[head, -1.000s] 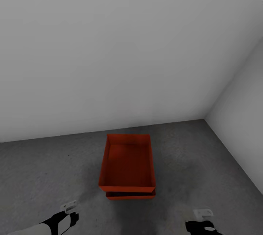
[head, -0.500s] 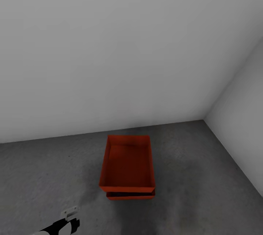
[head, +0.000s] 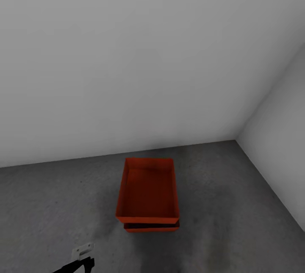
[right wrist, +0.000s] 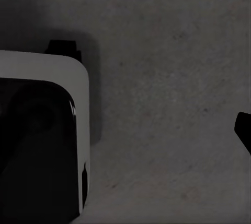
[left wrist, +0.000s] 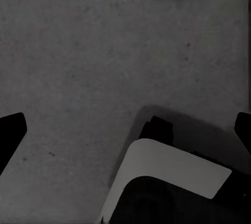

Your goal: Move the two storage containers from the living room to the garage. In the garage, place one container on the floor and stack the other container on top of it (either order is fine).

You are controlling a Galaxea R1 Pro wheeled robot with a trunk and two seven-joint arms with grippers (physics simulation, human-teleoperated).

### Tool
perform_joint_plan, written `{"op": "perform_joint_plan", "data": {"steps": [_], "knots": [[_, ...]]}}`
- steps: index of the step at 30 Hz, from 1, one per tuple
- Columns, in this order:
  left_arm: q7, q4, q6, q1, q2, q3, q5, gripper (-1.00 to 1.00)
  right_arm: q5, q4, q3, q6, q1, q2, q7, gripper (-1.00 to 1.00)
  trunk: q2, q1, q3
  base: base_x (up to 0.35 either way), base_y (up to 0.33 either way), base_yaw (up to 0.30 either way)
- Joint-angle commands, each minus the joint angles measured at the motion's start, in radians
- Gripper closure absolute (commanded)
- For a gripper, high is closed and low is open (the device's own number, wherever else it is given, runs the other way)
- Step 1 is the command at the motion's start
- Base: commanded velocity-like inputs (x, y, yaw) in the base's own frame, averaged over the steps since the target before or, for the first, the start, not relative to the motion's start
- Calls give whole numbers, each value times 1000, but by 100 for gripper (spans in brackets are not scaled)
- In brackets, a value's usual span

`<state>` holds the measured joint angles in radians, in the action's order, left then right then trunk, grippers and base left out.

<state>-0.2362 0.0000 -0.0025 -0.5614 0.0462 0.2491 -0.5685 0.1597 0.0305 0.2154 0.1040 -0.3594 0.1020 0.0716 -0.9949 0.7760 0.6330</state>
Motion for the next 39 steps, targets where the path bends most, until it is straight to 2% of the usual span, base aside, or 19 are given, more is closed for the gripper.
{"op": "perform_joint_plan", "data": {"steps": [1, 26, 39], "knots": [[-3, 0, -1, 0, -1, 9, -9, -100, 10, 3, 9, 5, -1, 0, 0, -100, 7, -4, -3, 0, 0, 0], [-2, 0, -2, 1, -10, 9, -10, -100, 12, 5, 8, -8, 0, -33, 6, -100, 182, -100, -81, 0, 0, 0], [-3, 0, -1, 1, -9, 9, -10, -100, 12, 5, 9, -7, 0, -35, 11, -100, 273, -150, -122, 0, 0, 0]]}}
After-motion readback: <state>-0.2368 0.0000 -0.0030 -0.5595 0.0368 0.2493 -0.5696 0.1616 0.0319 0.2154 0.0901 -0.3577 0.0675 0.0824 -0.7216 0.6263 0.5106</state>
